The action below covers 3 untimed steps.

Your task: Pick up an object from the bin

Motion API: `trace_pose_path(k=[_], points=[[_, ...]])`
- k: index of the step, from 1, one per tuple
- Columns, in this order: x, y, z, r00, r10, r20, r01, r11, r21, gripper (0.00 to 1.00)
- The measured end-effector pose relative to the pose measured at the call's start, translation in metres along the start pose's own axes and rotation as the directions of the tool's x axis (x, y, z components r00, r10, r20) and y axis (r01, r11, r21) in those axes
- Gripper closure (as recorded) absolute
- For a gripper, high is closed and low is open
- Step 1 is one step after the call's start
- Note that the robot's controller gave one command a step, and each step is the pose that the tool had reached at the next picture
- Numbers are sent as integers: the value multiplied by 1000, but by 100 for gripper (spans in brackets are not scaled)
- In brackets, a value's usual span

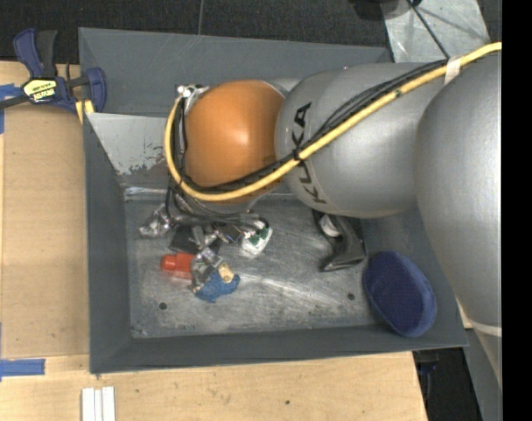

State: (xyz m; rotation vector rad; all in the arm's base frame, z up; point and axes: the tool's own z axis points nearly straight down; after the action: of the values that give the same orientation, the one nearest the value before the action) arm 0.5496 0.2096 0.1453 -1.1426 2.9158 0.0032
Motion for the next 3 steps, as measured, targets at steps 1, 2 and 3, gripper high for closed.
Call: trace_pose_path(k=[1,2,3], points=[[46,-67,48,998,63,-10,-63,998,-3,0],[47,-62,32,983,-182,-5,182,983,-1,0],[78,-51,43,804,-595,-4,594,804,-5,0]])
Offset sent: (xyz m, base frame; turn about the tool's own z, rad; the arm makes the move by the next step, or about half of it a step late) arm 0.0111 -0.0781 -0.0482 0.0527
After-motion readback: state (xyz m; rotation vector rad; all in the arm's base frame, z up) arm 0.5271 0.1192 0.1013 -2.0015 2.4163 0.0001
